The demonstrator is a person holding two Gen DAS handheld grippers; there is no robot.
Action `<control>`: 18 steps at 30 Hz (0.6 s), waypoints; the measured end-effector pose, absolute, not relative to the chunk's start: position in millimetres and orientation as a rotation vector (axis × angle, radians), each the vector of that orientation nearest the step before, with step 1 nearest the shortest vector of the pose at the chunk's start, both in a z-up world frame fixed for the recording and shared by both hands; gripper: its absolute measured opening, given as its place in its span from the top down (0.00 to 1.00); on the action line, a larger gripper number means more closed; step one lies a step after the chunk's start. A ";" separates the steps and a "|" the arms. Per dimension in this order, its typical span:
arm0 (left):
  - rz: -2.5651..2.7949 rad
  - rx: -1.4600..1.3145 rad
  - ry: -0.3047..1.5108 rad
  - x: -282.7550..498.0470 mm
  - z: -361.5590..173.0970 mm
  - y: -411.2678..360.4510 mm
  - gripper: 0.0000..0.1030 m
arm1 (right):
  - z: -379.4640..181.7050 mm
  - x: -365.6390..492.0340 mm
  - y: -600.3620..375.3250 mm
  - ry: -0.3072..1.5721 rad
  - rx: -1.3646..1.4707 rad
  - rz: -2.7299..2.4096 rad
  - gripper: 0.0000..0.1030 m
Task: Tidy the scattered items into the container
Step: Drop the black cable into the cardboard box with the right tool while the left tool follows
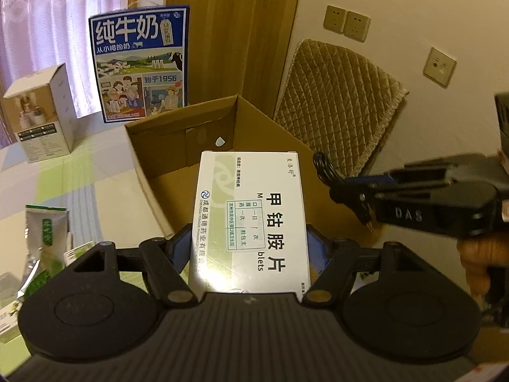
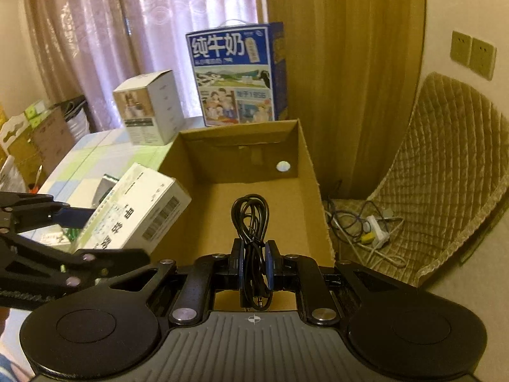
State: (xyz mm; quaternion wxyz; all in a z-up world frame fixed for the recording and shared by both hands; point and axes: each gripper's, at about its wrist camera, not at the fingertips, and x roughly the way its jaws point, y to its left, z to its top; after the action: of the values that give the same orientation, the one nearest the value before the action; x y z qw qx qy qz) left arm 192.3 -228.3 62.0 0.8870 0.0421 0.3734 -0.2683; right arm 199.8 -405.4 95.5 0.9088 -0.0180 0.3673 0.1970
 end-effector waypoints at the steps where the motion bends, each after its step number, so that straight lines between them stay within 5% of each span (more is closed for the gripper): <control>1: -0.551 0.084 0.780 196.7 60.1 -230.7 0.35 | 94.0 202.4 -407.0 0.760 -0.031 0.404 0.90; 18: -0.525 0.061 0.776 205.6 48.1 -223.4 0.31 | 70.0 218.9 -403.8 0.800 0.002 0.411 0.90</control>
State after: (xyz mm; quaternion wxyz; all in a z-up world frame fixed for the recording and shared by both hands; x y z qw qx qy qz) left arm 205.6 -223.4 48.1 0.8918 0.0295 0.3739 -0.2532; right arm 218.9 -403.8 70.0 0.9006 0.0008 0.3865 0.1988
